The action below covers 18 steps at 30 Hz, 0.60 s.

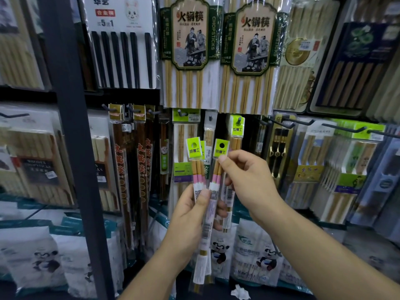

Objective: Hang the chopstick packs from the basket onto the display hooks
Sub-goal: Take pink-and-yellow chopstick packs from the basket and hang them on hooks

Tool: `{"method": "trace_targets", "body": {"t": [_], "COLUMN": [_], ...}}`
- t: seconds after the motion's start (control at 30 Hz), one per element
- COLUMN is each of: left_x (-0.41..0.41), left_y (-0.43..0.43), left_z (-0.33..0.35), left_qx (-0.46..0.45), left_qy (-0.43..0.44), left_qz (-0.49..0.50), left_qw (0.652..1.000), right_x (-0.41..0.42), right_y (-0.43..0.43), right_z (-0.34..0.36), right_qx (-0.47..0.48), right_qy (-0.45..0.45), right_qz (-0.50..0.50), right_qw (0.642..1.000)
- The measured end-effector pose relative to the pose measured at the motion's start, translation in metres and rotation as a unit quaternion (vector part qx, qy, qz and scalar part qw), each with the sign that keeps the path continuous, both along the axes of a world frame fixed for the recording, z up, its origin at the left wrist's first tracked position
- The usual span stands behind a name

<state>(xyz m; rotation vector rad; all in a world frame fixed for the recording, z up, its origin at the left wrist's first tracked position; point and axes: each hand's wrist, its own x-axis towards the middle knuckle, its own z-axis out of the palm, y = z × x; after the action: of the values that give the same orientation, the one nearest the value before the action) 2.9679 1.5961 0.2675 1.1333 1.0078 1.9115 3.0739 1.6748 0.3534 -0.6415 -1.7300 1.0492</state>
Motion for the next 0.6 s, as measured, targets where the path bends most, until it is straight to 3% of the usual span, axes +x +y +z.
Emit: {"method": "trace_targets", "body": {"t": [0.2, 0.6], "left_x": [-0.008, -0.008], "left_y": [0.003, 0.001], "left_z": [-0.005, -0.003], "left_qx": [-0.015, -0.018], "left_qy": [0.019, -0.032], "left_qz": [0.069, -0.002], "left_qw": [0.997, 0.999], "right_x": [0.005, 0.0], "right_y": [0.011, 0.027], "right_z": [0.029, 0.045], "right_qx": [-0.032, -0.046], "right_qy": [0.089, 0.068], "right_qz": [-0.041, -0.092], "right_qw": [0.995, 0.992]}}
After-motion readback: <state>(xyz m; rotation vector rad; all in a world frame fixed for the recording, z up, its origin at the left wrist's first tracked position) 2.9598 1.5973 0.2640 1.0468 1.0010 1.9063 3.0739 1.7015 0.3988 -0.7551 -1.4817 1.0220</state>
